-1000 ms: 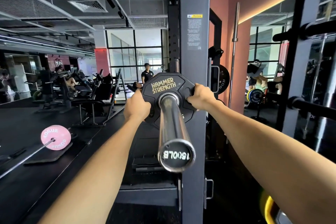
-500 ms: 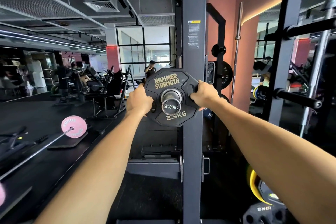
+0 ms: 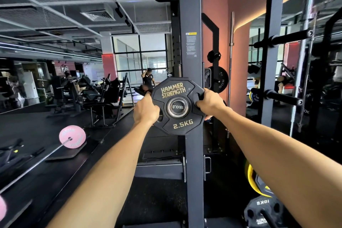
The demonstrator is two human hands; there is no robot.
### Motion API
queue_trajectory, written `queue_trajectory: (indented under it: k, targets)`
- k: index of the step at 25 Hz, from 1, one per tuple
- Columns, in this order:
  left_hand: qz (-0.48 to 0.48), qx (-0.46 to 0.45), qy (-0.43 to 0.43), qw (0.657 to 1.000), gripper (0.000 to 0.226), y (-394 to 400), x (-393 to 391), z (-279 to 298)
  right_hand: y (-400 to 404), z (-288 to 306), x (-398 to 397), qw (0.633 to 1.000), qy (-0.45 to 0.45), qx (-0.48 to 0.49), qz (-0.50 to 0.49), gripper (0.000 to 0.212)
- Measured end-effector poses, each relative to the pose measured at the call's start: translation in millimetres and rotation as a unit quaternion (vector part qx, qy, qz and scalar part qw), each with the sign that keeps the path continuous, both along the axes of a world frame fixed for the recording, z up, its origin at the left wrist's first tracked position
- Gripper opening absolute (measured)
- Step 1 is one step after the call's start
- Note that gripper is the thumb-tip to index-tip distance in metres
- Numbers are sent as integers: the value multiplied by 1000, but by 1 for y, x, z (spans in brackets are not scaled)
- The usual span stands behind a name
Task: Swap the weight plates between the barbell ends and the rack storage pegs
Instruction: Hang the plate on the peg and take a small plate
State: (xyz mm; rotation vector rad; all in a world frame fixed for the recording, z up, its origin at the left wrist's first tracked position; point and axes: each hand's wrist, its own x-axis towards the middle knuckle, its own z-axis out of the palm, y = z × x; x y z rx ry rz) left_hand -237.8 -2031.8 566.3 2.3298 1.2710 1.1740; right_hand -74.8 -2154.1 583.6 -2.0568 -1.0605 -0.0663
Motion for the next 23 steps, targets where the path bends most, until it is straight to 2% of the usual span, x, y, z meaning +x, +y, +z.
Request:
queue_trajectory:
  k: [4, 12, 16, 21, 23]
  targets:
    - [4, 44, 14, 999, 27, -19, -13, 11, -18, -4, -16, 998, 44, 50, -11, 25]
    - [-20, 82, 8, 996, 20, -69, -9, 64, -76, 44, -11, 996, -16, 78, -35, 9]
    - [-42, 75, 7, 996, 33, -98, 29, 85, -115, 64, 23, 995, -47, 82, -40, 6]
    - [-40, 105, -20, 993, 18, -145, 103, 93, -169, 76, 93, 994, -67, 78, -44, 18]
    - [-47, 112, -26, 992, 17, -165, 133, 95, -188, 81, 125, 993, -69, 79, -45, 10]
